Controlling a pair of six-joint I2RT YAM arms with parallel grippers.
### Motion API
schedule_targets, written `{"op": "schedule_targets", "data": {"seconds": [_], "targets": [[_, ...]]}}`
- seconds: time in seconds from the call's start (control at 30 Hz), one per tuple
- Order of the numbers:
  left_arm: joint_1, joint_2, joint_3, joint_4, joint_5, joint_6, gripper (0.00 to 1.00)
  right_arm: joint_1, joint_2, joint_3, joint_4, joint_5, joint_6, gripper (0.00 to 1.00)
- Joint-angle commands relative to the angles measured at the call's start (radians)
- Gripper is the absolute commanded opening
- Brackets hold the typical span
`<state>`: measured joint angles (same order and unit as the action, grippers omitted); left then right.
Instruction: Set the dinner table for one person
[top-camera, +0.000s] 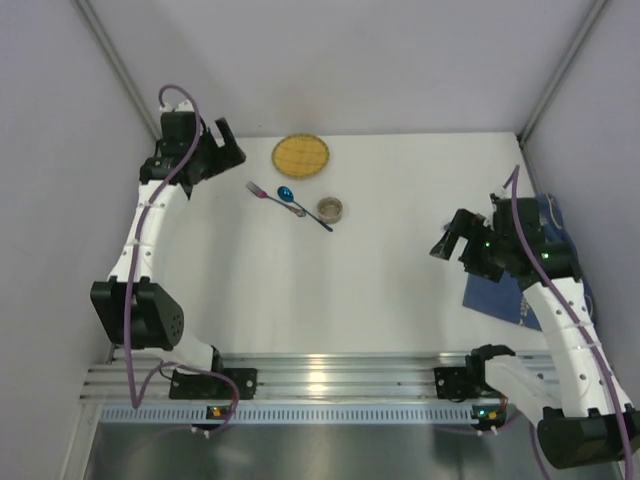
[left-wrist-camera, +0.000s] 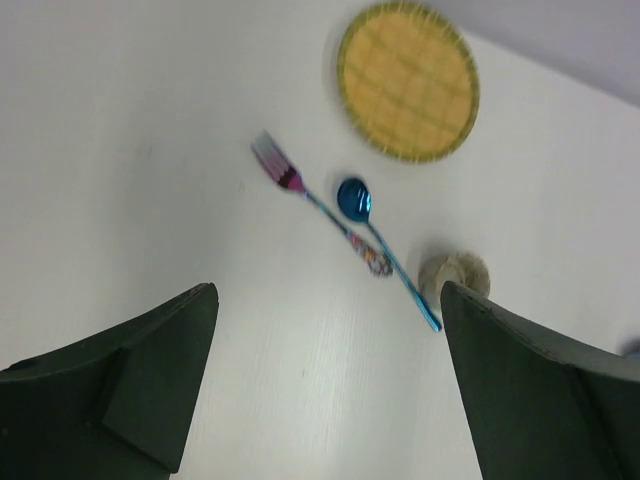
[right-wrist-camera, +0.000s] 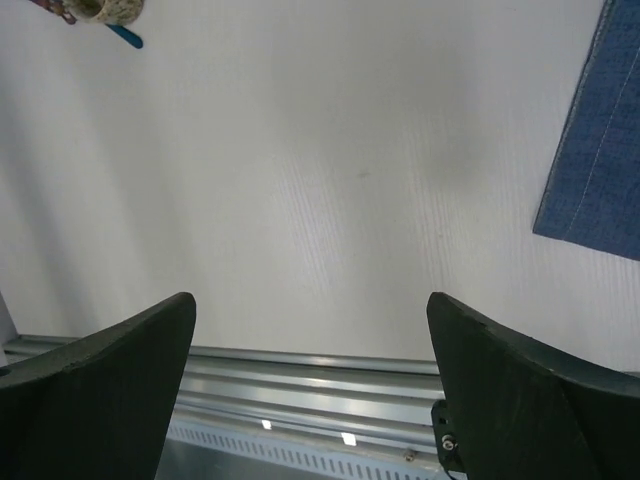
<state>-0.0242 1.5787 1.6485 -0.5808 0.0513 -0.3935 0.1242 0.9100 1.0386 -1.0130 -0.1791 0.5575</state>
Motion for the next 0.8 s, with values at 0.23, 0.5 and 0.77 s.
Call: {"op": "schedule_targets", "data": {"seconds": [0.23, 0.5, 0.77], "targets": [[-0.028, -0.250, -0.315, -0.022, 0.035, -0.174, 0.99, 0.029, 0.288, 0.305, -0.065, 0.025, -0.188, 1.00], [-0.065, -0.326, -0.461, 0.010, 0.139, -0.213, 0.98, -0.020, 0.426, 0.290, -0.038, 0.234, -0.130, 1.00], [-0.157, -0.417, -0.576, 0.025, 0.151, -0.199, 0.96, -0.248, 0.585, 0.135, 0.092, 0.238, -0.111, 1.00]]}}
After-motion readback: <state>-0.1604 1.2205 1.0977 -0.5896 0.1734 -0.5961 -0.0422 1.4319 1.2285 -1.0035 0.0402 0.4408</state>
